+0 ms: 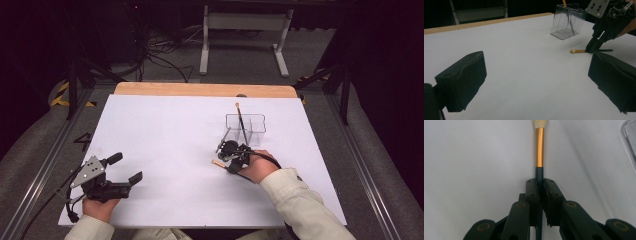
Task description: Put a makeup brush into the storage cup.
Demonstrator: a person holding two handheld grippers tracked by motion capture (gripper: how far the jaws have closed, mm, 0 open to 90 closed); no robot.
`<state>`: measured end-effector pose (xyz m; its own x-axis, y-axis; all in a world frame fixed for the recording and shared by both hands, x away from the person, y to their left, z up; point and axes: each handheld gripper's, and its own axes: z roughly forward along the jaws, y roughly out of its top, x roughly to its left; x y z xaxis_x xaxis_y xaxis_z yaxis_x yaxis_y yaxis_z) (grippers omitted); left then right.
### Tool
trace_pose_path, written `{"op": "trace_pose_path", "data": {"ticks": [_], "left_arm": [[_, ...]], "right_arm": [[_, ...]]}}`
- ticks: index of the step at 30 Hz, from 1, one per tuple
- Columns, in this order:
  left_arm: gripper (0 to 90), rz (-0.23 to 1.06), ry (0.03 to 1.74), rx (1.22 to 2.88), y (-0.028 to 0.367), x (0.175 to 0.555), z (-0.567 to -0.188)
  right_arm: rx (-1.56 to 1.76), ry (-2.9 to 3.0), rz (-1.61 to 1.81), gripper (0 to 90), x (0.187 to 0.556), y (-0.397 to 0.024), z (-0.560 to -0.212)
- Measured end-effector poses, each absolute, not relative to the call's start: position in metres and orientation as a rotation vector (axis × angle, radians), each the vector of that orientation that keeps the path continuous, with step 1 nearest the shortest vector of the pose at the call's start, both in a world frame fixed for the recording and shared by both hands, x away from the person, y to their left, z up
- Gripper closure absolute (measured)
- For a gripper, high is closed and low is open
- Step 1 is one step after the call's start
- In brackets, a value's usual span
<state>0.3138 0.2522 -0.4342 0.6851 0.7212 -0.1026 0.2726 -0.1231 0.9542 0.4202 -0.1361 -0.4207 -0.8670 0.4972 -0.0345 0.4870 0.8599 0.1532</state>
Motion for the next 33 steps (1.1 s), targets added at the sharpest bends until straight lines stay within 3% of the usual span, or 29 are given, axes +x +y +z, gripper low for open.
{"op": "trace_pose_path", "data": {"ticks": [33], "left_arm": [[2.4, 0.469, 0.808, 1.701, 0.2525, 0.3138, -0.4342]], "right_arm": [[0.84, 3.002, 0.121, 83.6, 0.4275, -0.1305, -0.4198]]}}
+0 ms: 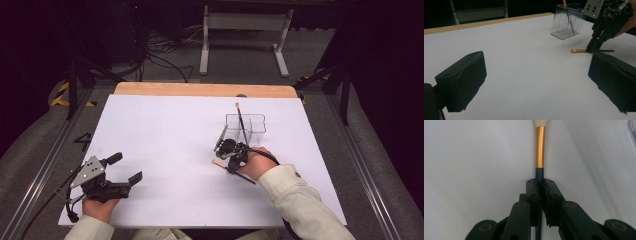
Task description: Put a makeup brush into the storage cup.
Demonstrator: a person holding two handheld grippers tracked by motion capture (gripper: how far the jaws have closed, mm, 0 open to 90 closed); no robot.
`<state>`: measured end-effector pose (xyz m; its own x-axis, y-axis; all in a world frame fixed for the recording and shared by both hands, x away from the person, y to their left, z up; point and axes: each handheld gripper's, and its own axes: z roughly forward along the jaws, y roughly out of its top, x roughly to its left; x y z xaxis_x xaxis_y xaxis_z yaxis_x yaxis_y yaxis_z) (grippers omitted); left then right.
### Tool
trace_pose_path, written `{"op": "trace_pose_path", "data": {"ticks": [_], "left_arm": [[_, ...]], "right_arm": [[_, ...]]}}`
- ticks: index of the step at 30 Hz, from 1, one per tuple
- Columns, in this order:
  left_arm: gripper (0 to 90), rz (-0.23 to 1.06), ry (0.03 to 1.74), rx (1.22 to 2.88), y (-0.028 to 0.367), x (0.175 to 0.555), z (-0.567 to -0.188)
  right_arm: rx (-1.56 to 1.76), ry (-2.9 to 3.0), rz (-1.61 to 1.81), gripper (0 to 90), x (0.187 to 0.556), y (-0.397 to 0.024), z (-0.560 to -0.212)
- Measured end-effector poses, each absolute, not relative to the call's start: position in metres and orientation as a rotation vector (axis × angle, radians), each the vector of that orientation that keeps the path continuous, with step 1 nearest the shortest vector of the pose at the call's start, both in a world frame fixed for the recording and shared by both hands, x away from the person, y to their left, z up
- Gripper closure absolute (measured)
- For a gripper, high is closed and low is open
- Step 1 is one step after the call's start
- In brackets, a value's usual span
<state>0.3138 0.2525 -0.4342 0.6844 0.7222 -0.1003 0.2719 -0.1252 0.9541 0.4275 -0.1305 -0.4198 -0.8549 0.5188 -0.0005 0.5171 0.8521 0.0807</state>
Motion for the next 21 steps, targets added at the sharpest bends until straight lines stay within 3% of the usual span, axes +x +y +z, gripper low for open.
{"op": "trace_pose_path", "data": {"ticks": [21], "left_arm": [[2.4, 0.467, 0.813, 1.699, 0.252, 0.314, -0.434]], "right_arm": [[0.788, 2.97, 0.24, 83.9, 0.42, -0.134, -0.388]]}}
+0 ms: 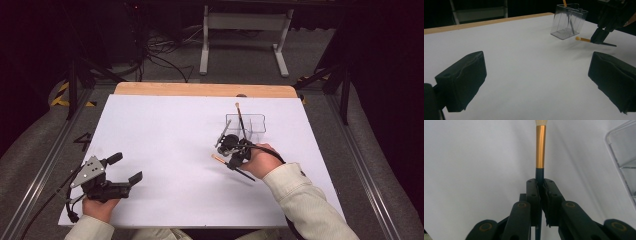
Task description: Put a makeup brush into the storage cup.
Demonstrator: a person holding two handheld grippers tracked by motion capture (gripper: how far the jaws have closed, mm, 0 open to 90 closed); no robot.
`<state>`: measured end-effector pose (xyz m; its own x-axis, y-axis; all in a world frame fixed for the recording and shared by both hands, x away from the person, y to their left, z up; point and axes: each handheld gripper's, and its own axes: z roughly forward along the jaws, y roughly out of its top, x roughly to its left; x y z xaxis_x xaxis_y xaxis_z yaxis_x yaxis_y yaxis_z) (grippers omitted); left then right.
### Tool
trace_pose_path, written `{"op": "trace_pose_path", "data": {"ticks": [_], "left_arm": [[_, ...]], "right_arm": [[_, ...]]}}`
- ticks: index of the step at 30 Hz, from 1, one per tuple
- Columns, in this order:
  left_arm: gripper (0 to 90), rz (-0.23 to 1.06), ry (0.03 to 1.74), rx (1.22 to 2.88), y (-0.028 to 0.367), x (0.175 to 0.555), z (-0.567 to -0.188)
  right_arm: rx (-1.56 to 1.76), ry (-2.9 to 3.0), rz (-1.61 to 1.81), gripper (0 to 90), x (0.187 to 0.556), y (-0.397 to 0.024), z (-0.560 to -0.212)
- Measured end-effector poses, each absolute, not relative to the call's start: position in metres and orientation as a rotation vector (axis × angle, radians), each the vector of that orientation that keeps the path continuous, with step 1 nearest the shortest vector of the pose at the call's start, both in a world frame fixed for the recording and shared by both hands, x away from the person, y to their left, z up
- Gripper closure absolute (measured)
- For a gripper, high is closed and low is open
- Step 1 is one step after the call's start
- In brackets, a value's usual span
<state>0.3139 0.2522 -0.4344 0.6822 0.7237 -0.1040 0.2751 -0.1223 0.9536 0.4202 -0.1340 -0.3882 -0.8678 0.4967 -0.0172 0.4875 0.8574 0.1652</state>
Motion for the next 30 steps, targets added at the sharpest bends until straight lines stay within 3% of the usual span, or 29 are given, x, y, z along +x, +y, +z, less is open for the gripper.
{"op": "trace_pose_path", "data": {"ticks": [30], "left_arm": [[2.4, 0.47, 0.809, 1.7, 0.252, 0.314, -0.434]], "right_arm": [[0.707, 2.779, 0.668, 83.8, 0.4, -0.156, -0.332]]}}
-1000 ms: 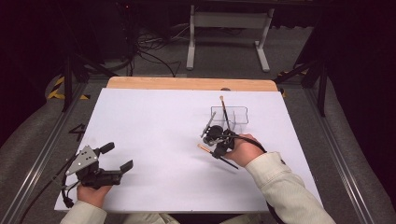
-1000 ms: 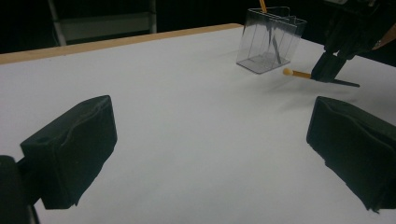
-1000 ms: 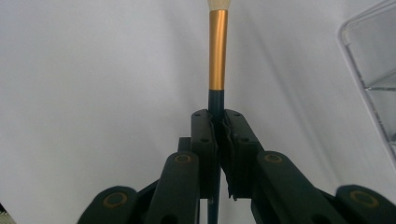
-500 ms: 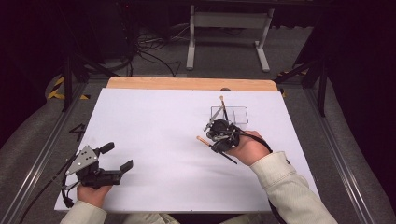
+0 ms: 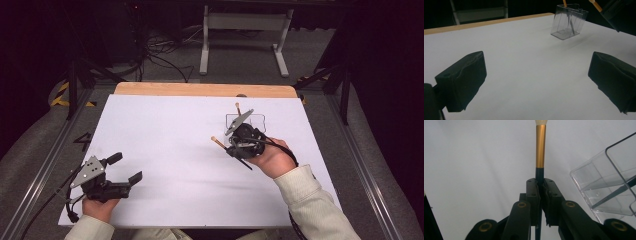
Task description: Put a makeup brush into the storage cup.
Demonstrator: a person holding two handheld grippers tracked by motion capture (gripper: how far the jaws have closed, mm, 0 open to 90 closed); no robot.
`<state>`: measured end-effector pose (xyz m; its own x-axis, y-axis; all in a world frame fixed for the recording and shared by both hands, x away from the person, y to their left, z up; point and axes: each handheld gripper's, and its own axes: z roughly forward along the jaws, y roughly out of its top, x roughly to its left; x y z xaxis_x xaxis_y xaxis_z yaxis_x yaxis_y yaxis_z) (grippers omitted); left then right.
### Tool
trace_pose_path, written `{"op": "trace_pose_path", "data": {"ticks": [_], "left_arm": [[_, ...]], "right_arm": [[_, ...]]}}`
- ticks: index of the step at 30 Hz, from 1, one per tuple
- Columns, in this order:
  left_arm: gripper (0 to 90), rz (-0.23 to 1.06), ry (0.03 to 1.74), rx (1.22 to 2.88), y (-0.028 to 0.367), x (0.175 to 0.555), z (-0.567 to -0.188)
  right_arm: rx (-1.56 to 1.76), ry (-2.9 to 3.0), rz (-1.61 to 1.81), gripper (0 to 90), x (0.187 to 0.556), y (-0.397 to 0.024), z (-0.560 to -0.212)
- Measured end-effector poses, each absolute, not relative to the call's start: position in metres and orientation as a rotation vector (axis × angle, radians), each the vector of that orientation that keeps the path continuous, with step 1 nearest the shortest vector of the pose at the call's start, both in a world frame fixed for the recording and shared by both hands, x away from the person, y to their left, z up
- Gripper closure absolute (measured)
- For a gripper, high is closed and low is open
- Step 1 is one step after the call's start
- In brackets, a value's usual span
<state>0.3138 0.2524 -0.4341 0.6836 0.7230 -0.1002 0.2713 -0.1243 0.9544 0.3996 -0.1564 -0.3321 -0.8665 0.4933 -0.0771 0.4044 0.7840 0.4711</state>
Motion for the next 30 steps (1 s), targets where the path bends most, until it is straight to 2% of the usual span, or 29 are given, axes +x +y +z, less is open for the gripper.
{"op": "trace_pose_path", "data": {"ticks": [7, 30], "left_arm": [[2.4, 0.468, 0.808, 1.696, 0.252, 0.313, -0.434], [2.4, 0.471, 0.812, 1.696, 0.252, 0.313, -0.434]], "right_arm": [[0.694, 2.707, 0.811, 83.8, 0.392, -0.167, -0.32], [0.668, 2.549, 1.131, 83.8, 0.385, -0.187, -0.312]]}}
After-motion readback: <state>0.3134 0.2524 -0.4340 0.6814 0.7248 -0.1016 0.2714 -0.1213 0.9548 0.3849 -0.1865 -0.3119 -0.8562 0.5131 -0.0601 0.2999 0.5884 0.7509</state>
